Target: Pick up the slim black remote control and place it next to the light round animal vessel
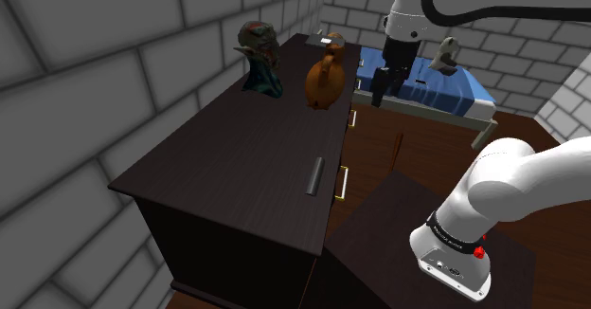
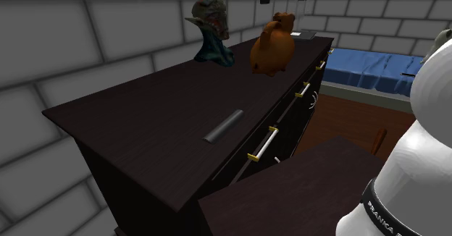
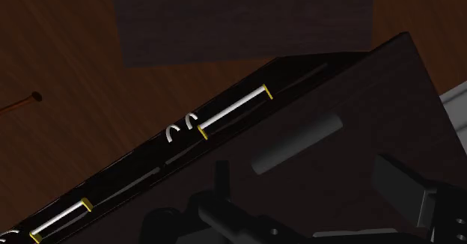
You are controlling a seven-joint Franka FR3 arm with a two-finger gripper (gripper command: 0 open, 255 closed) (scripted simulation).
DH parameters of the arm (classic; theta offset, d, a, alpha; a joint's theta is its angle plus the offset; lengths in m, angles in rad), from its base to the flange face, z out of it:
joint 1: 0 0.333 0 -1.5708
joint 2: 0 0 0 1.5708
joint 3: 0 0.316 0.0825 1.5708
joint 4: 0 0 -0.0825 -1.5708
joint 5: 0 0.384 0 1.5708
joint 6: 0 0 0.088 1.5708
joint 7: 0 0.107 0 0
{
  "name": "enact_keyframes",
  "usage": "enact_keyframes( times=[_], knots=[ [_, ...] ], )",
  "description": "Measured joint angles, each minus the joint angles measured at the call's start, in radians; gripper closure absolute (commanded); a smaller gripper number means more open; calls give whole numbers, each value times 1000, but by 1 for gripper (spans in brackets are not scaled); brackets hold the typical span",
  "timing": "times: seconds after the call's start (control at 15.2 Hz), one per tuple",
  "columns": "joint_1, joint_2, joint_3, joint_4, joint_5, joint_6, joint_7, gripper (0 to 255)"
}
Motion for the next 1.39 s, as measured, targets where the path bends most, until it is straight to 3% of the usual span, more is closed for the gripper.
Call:
enact_keyframes(
  times=[0.33, 0.86, 1.19, 1.39],
  knots=[
    [-20, -5, 58, -93, 29, 108, 134, 0],
    [-81, 113, 242, -268, 93, 453, 513, 0],
    [-155, 289, 391, -285, 80, 670, 796, 0],
    [-236, 408, 480, -287, 17, 798, 983, 0]
  ],
)
